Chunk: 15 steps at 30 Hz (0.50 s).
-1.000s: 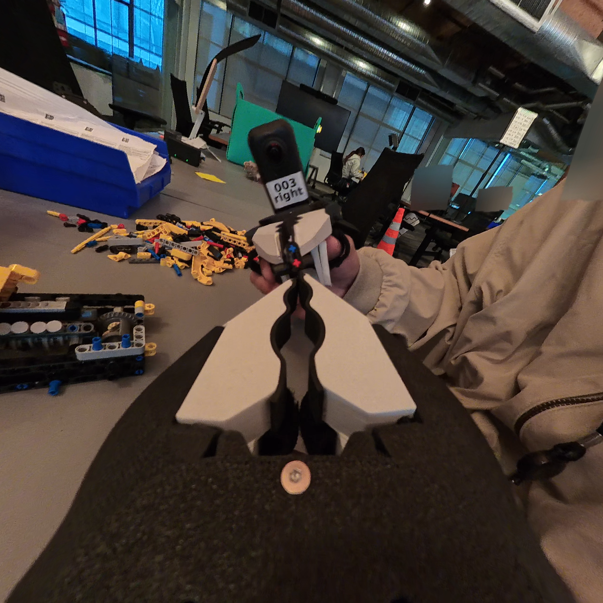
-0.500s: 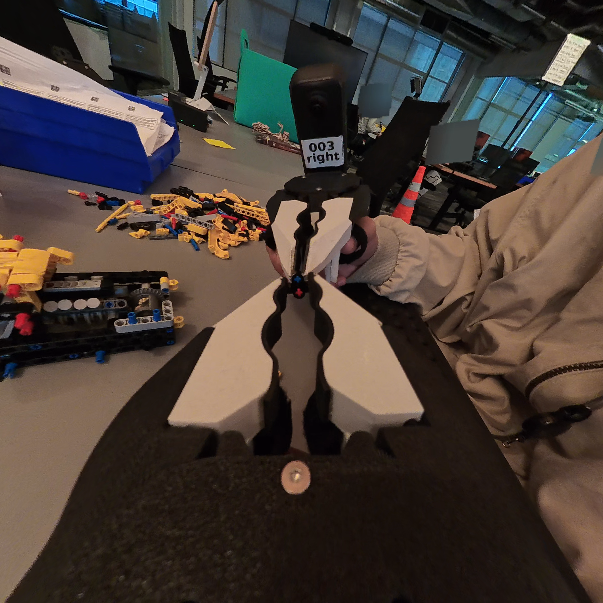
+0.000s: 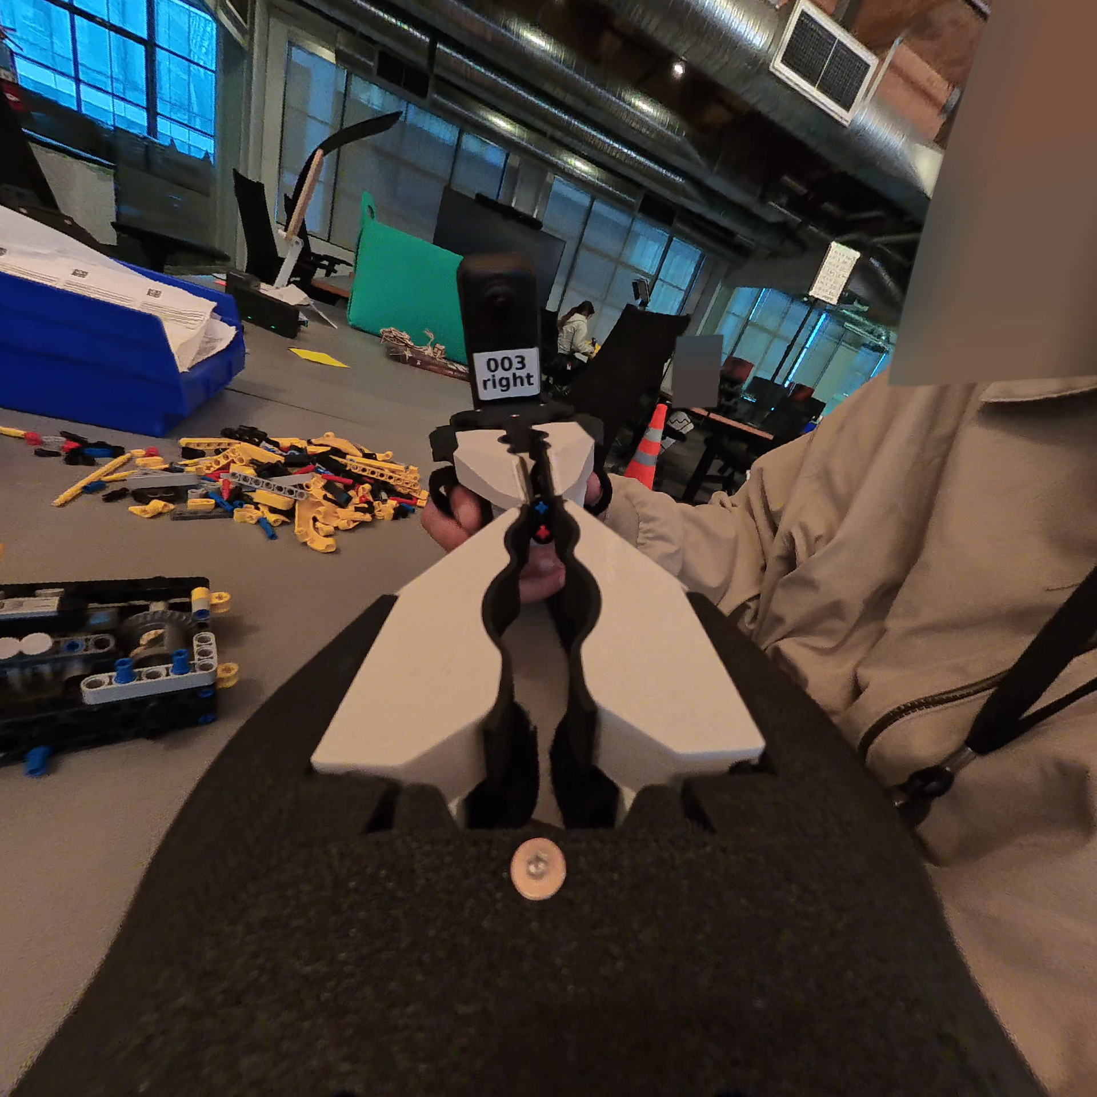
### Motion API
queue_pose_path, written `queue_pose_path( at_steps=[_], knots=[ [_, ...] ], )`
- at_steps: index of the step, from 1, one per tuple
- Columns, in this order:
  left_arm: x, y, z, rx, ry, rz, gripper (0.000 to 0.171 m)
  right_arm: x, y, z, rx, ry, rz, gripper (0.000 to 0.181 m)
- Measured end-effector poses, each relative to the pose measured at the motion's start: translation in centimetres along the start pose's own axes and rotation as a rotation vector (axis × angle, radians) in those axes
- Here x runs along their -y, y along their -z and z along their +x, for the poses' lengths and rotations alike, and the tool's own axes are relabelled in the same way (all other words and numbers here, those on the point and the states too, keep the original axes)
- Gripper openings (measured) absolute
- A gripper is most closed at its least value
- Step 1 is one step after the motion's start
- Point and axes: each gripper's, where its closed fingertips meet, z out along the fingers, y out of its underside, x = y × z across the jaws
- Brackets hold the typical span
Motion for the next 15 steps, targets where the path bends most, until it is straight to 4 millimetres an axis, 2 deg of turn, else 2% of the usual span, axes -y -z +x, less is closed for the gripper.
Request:
queue_pose_path(
  at_steps=[5, 11, 15],
  knots=[
    [0.07, -0.19, -0.14, 0.016, -0.008, 0.018, 0.007, 0.13, 0.14, 0.02, 0.005, -0.019, 0.006, 0.003],
    [0.64, -0.28, -0.67, 0.127, -0.125, 0.009, 0.006, 0.48, 0.33, 0.56, -0.036, -0.011, 0.002, 0.002],
    [0.17, -0.13, -0.41, 0.114, -0.142, -0.031, 0.006, -0.13, 0.32, 0.43, -0.041, 0.043, -0.053, 0.002]
  ],
)
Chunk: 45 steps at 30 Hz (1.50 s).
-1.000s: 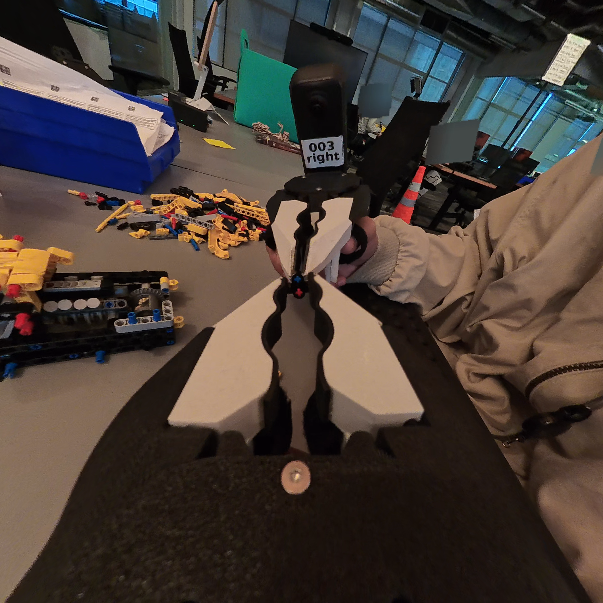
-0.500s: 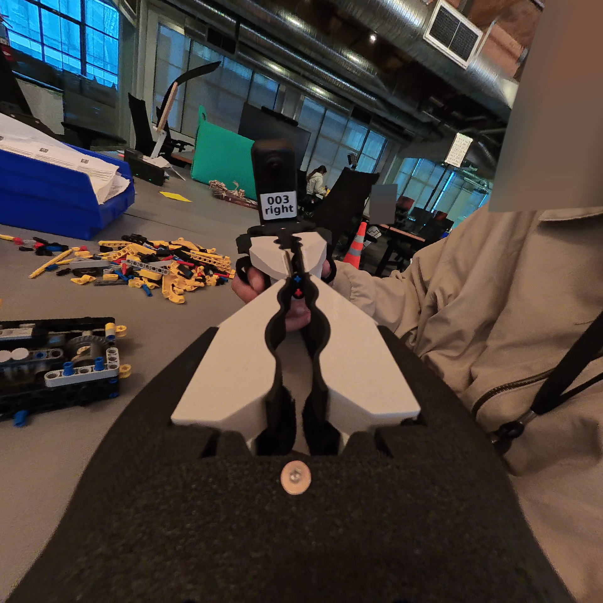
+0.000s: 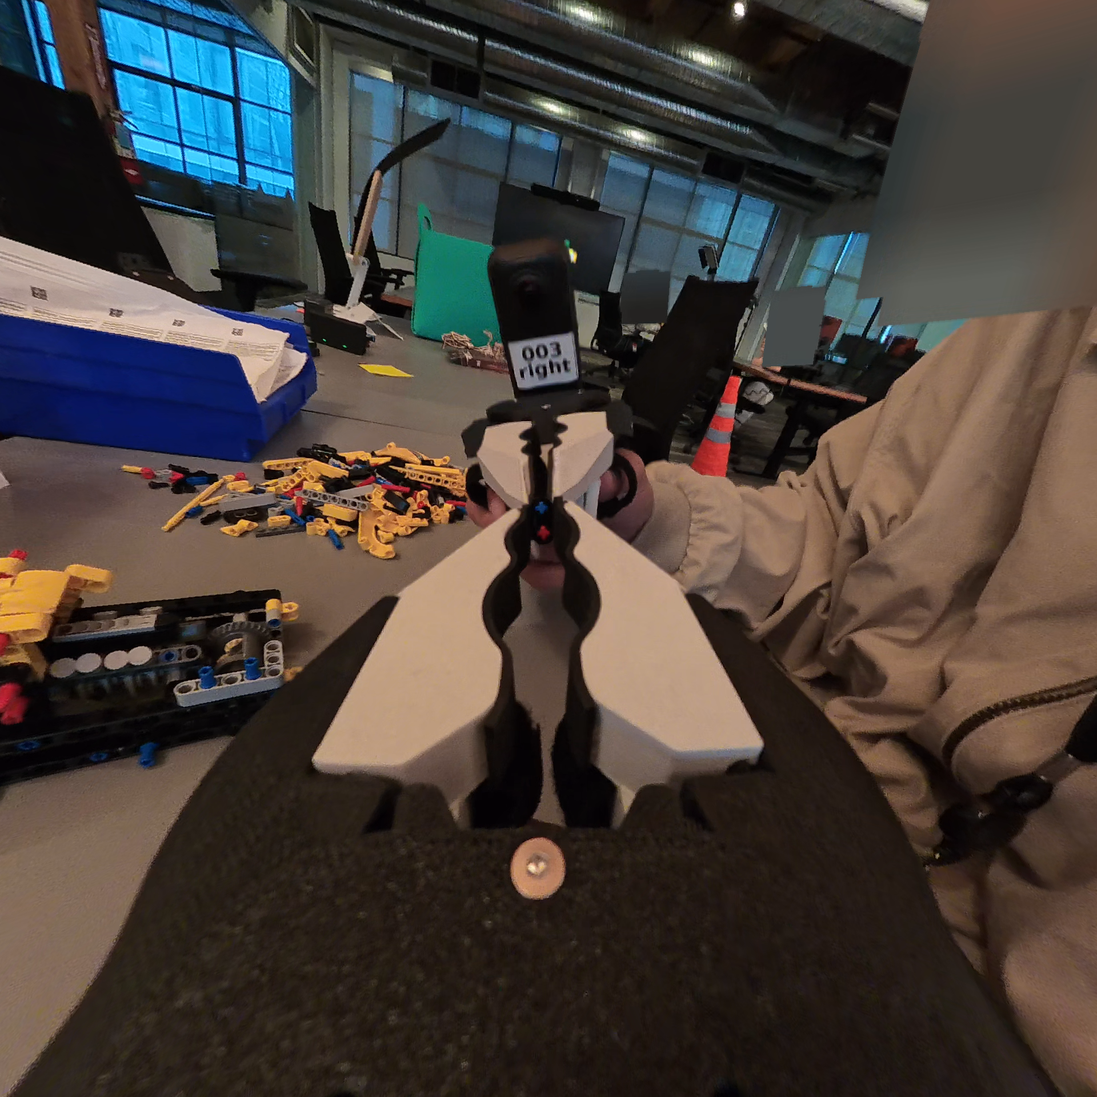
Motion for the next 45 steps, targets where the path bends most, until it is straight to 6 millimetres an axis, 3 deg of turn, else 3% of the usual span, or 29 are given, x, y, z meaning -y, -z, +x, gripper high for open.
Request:
queue_pose_path(
  at_steps=[4, 5, 6, 7, 8, 9, 11, 15, 17, 18, 20, 22, 28, 33, 45],
  knots=[
    [0.2, 0.1, 0.4, 0.001, -0.036, -0.004, 0.005, -0.1, 0.1, -0.4, 0.020, 0.023, -0.011, 0.001],
    [1.7, 0.8, 0.2, 0.009, -0.016, 0.084, 0.006, 0.2, 0.3, -0.5, 0.029, 0.006, 0.006, 0.000],
    [5.0, 3.6, -1.1, 0.034, 0.056, 0.276, 0.006, 1.4, 2.1, 0.6, -0.021, -0.013, 0.078, 0.000],
    [8.4, 8.0, -3.3, 0.081, 0.141, 0.469, 0.006, 3.2, 5.0, 1.4, -0.031, -0.054, 0.187, 0.000],
    [10.0, 11.5, -5.0, 0.156, 0.147, 0.570, 0.006, 4.2, 7.5, 1.9, -0.041, -0.055, 0.245, 0.000],
    [10.0, 12.5, -5.6, 0.197, 0.124, 0.558, 0.006, 3.9, 8.6, 2.8, -0.094, -0.052, 0.229, 0.000],
    [8.6, 10.2, -4.4, 0.124, 0.116, 0.473, 0.007, 4.2, 8.4, 3.0, -0.073, -0.095, 0.255, 0.000],
    [5.0, 5.3, -2.3, 0.026, 0.108, 0.291, 0.007, 1.9, 2.1, 1.5, -0.031, -0.038, 0.111, 0.001],
    [3.9, 3.8, -1.5, -0.030, 0.172, 0.257, 0.006, 1.5, -0.3, 0.5, -0.042, 0.070, 0.119, 0.029],
    [3.3, 3.0, -1.1, -0.054, 0.193, 0.234, 0.007, 1.2, -0.9, 0.3, -0.066, 0.132, 0.106, 0.033],
    [2.3, 1.7, -0.2, -0.089, 0.202, 0.180, 0.007, 2.1, -0.6, -0.2, -0.113, 0.233, 0.126, 0.035],
    [1.7, 1.1, 0.3, -0.091, 0.169, 0.157, 0.007, 3.4, 1.0, -0.1, -0.134, 0.234, 0.235, 0.017],
    [1.8, 0.7, 1.1, -0.072, 0.050, 0.164, 0.007, 1.7, -0.1, -0.8, -0.028, 0.131, 0.140, 0.011],
    [1.3, 0.5, 1.0, -0.057, 0.014, 0.136, 0.007, 1.6, -0.5, -1.3, 0.007, 0.104, 0.145, 0.007],
    [1.0, 0.0, 1.6, -0.098, 0.093, 0.137, 0.007, 1.3, -0.2, -1.9, 0.018, 0.168, 0.133, 0.003]
  ],
)
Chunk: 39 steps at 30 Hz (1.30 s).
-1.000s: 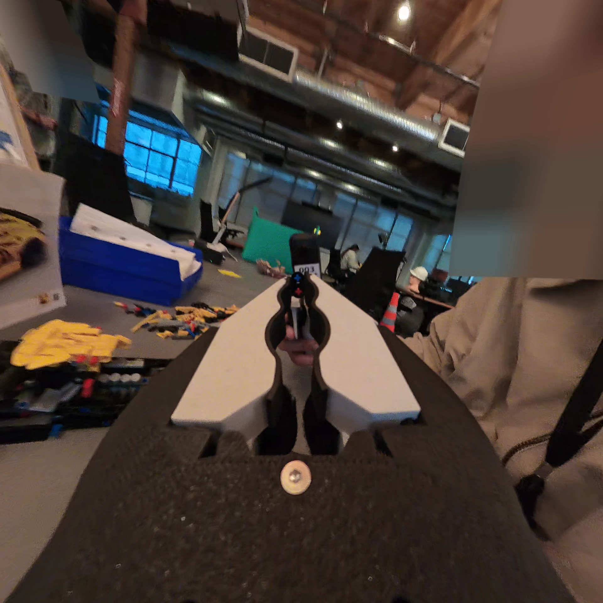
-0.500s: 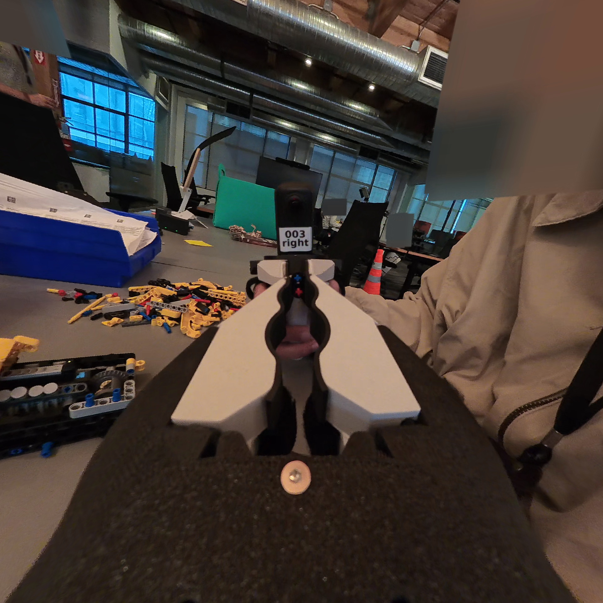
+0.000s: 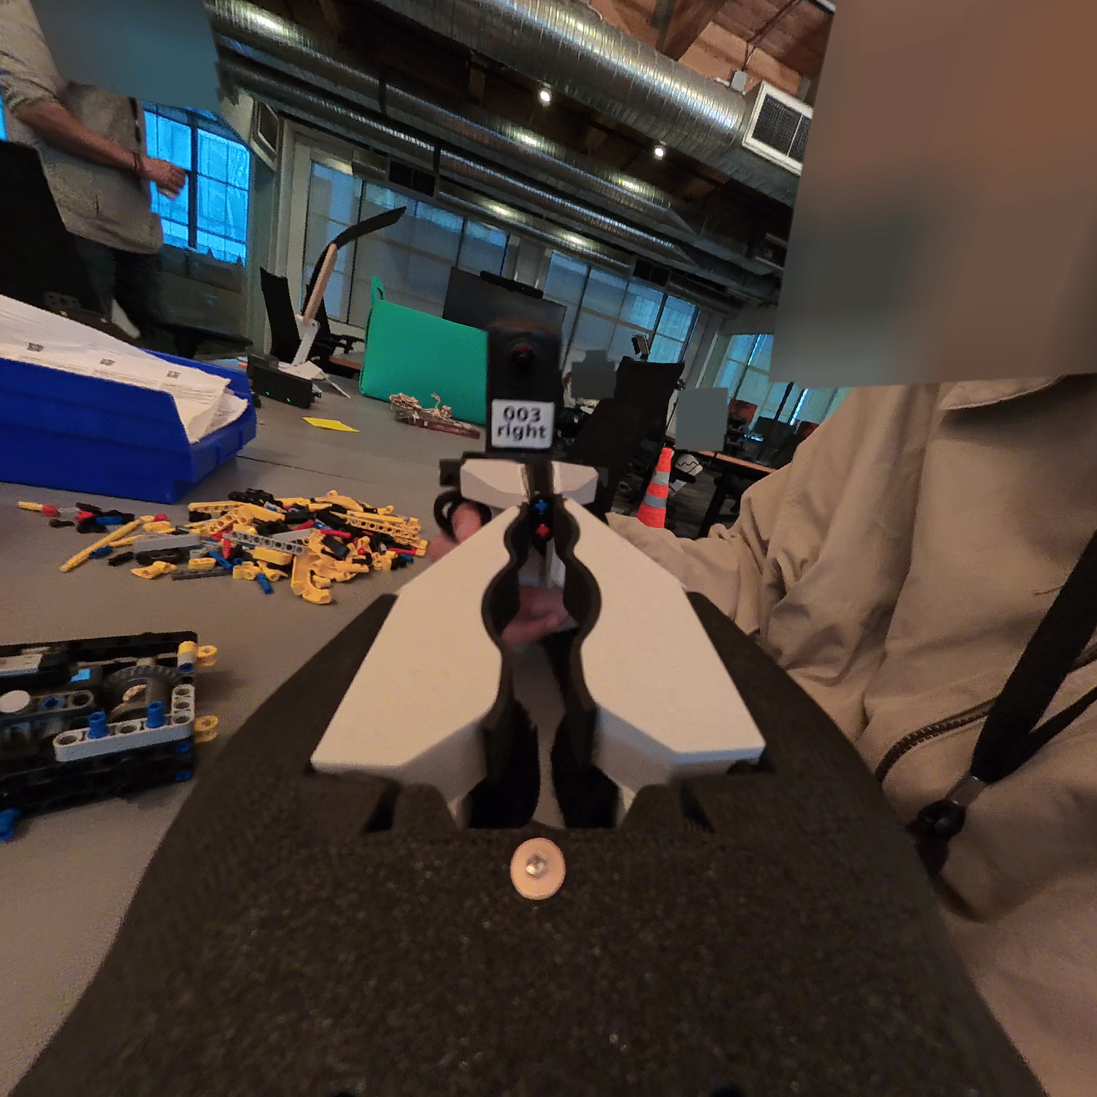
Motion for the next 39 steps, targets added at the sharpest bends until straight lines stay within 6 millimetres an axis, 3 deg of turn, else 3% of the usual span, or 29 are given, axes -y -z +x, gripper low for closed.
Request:
queue_pose_path(
  at_steps=[5, 9, 15, 18, 25, 27, 28, 30, 33, 36, 39],
  knots=[
    [-0.6, 0.3, -1.2, -0.011, 0.215, -0.044, 0.006, -1.0, 0.3, 1.3, -0.180, 0.379, -0.172, 0.002],
    [-1.3, 0.5, -1.7, 0.009, 0.251, -0.076, 0.006, -1.9, 0.4, 1.7, -0.211, 0.469, -0.228, 0.002],
    [-2.1, 0.8, -1.9, -0.073, 0.528, -0.074, 0.006, -2.4, 0.3, 1.7, -0.281, 0.635, -0.259, 0.003],
    [-2.4, 0.8, -1.6, -0.103, 0.575, -0.098, 0.006, -2.7, 0.3, 1.2, -0.270, 0.710, -0.286, 0.003],
    [-2.3, 0.8, -1.6, -0.097, 0.559, -0.091, 0.006, -2.4, 0.3, 1.4, -0.287, 0.689, -0.287, 0.000],
    [-0.4, 1.6, -1.4, -0.134, 0.522, -0.018, 0.007, -2.6, 1.2, 2.3, -0.315, 0.648, -0.321, 0.000],
    [0.2, 2.2, -2.2, -0.095, 0.518, 0.007, 0.007, -2.5, 1.7, 2.7, -0.332, 0.632, -0.312, 0.000],
    [-0.1, 3.0, -4.0, 0.007, 0.497, 0.001, 0.006, -0.6, 1.8, 2.0, -0.318, 0.576, -0.193, 0.000],
    [-1.0, 2.2, -3.0, -0.043, 0.496, -0.051, 0.006, -2.7, 0.6, 2.7, -0.352, 0.653, -0.303, 0.003],
    [-1.8, 1.8, -2.6, -0.068, 0.530, -0.084, 0.006, -2.1, 0.4, 2.6, -0.388, 0.686, -0.276, 0.009],
    [-2.3, 1.5, -2.4, -0.068, 0.521, -0.113, 0.006, -2.7, 0.3, 2.1, -0.343, 0.670, -0.294, 0.012]
  ],
)
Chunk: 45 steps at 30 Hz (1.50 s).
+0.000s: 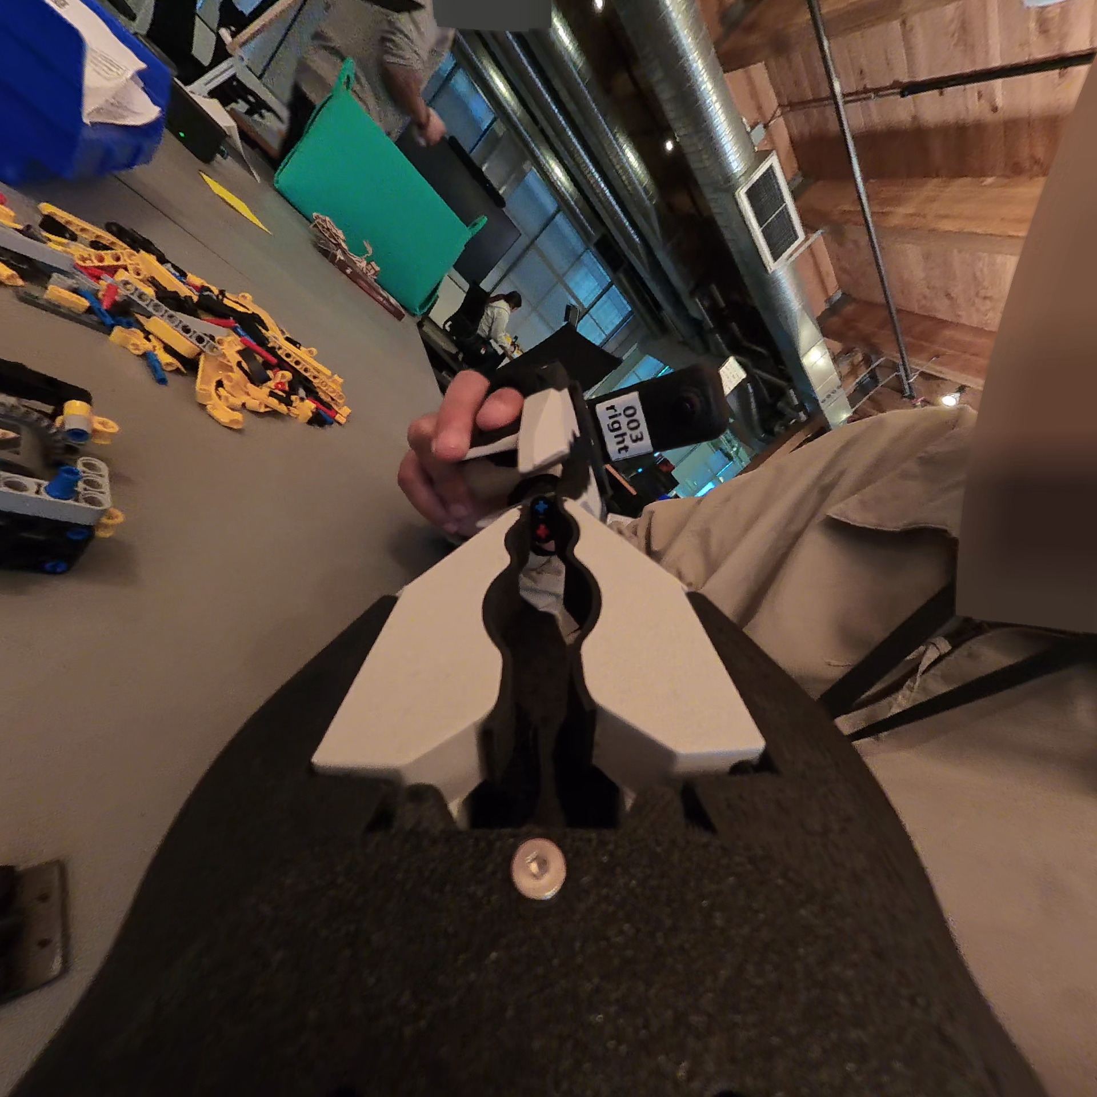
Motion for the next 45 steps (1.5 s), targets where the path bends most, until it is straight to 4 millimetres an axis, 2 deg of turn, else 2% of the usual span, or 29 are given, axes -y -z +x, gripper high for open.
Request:
queue_pose_path(
  at_steps=[6, 17, 20, 21, 23, 24, 26, 32, 34, 36, 38, 40, 45],
  knots=[
    [-0.4, -0.3, 0.0, -0.003, 0.005, -0.016, 0.007, 0.1, -0.1, -0.5, 0.022, 0.008, 0.002, 0.006],
    [-0.3, 0.0, 0.5, -0.025, -0.003, -0.021, 0.007, -0.1, 0.0, -0.7, 0.047, -0.017, -0.005, 0.008],
    [-1.6, -0.9, 1.0, -0.035, -0.033, -0.086, 0.006, -0.9, -0.3, -0.9, 0.051, 0.006, -0.048, 0.006],
    [-1.4, -1.1, 1.0, -0.013, -0.053, -0.080, 0.006, -1.0, -0.4, -0.8, 0.029, 0.019, -0.059, 0.000],
    [0.3, -0.2, 0.9, 0.034, -0.097, -0.015, 0.006, -0.1, 0.1, 0.0, -0.032, 0.028, -0.014, 0.003],
    [0.8, 0.3, 0.8, 0.039, -0.097, 0.007, 0.006, -0.2, 0.2, -0.2, -0.005, -0.005, -0.013, 0.004],
    [0.5, 0.6, 0.2, 0.045, -0.068, 0.000, 0.006, -0.1, 0.0, -0.6, 0.055, -0.083, -0.002, 0.012],
    [0.4, 0.5, 0.7, 0.021, -0.091, -0.012, 0.006, 0.6, 0.1, -0.5, 0.075, -0.163, 0.046, 0.016],
    [0.2, 0.3, 1.2, 0.018, -0.172, -0.023, 0.006, 1.7, 0.6, -0.7, 0.166, -0.315, 0.128, 0.009],
    [0.3, 0.0, 2.1, 0.022, -0.321, -0.012, 0.006, 1.9, 0.5, -0.4, 0.254, -0.547, 0.159, 0.016],
    [0.4, -0.2, 2.7, 0.031, -0.413, 0.005, 0.006, 2.8, 0.5, -0.3, 0.300, -0.661, 0.216, 0.018],
    [0.8, -0.2, 3.1, 0.030, -0.444, 0.042, 0.007, 2.5, 0.2, -0.5, 0.295, -0.665, 0.193, 0.015],
    [0.4, -0.4, 3.4, 0.040, -0.529, 0.025, 0.007, 2.7, 0.4, -0.7, 0.324, -0.690, 0.208, 0.008]
  ],
)
